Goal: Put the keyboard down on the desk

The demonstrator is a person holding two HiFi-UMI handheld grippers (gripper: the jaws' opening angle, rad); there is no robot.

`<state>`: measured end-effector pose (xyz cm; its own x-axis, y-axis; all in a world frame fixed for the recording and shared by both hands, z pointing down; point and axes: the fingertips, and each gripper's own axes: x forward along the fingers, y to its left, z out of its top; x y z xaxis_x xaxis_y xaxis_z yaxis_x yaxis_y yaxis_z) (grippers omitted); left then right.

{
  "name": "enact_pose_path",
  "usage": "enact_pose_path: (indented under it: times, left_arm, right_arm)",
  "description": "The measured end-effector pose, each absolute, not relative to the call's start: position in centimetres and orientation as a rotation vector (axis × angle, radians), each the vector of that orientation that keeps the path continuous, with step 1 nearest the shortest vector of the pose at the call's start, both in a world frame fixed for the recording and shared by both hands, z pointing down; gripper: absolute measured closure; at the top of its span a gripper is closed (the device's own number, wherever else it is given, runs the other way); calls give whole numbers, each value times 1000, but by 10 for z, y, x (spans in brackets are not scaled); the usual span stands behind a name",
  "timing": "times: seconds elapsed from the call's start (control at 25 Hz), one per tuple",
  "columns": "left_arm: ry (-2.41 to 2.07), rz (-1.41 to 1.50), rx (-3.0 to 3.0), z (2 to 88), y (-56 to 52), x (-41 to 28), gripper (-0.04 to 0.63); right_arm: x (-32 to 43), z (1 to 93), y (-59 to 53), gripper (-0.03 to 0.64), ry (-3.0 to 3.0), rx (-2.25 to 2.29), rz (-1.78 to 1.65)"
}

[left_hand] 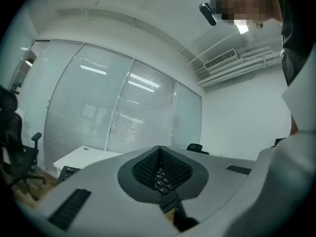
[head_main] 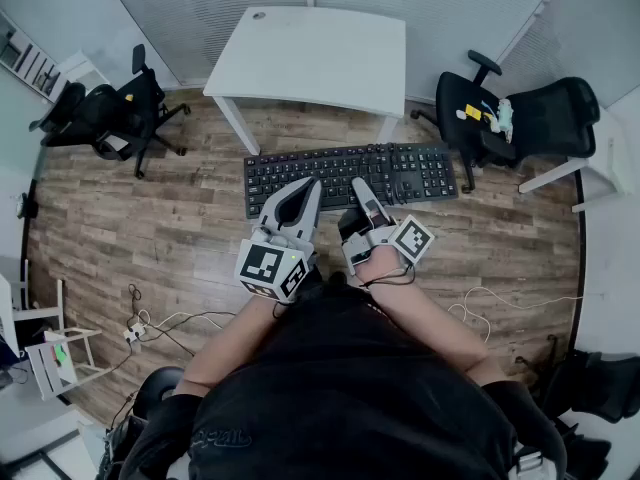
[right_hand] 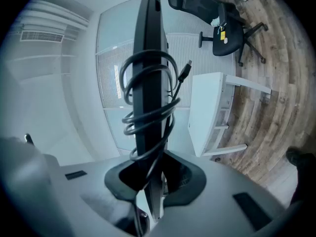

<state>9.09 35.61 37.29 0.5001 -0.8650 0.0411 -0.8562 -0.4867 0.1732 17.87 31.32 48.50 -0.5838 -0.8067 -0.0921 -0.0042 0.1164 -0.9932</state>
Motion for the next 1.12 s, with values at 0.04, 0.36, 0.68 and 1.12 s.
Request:
enact_pose_path:
  times: [0.04, 0.36, 0.68, 1.12]
  left_arm:
    - [-1489, -76, 2570, 373, 356, 90, 581]
    - [-1486, -97, 2577, 372, 356, 86, 580]
    - [-1485, -89, 2563, 377, 349, 74, 581]
    - [-1476, -66, 2547, 388, 313, 42, 580]
  right_arm:
    - [178, 484, 313, 532, 1733, -791, -1537]
    - [175, 484, 311, 531, 1736, -795, -1530]
    - [165, 485, 303, 531, 1748, -802, -1518]
    - [133, 496, 270, 531, 1753, -821, -1539]
